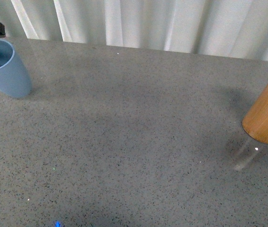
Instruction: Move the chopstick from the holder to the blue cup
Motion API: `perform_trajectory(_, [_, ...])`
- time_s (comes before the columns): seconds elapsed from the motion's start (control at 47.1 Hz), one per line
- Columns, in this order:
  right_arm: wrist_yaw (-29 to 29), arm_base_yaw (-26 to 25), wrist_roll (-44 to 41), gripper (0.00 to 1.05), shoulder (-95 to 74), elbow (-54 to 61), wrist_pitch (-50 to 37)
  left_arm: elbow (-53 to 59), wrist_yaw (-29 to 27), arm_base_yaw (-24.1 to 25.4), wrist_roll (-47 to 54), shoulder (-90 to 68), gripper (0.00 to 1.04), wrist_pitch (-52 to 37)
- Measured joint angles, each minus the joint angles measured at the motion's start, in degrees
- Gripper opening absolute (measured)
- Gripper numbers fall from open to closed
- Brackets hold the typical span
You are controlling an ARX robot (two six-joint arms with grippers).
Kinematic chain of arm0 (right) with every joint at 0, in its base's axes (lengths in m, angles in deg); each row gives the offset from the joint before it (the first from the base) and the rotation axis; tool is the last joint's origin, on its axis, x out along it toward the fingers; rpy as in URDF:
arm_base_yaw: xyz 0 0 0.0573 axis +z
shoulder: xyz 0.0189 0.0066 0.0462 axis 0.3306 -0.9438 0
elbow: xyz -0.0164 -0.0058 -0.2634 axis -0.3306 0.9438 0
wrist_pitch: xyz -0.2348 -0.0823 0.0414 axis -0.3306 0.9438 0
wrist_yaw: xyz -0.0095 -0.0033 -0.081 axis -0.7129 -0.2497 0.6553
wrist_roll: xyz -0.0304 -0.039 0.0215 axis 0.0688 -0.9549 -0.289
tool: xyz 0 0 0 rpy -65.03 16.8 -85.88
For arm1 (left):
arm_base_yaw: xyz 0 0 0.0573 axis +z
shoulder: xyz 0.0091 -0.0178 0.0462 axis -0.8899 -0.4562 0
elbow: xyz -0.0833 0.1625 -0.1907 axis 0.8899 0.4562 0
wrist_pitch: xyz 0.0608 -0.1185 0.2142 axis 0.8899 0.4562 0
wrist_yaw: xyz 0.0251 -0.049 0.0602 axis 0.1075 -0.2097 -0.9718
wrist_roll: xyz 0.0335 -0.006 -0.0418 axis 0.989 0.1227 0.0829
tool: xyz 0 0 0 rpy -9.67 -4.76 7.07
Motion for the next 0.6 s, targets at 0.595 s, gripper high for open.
perform_trajectory(0.595, [0.00,0.00,0.00,0.95,0.00,0.00,0.00,6.47,1.68,-27.80,-10.75,11.04,0.03,4.28])
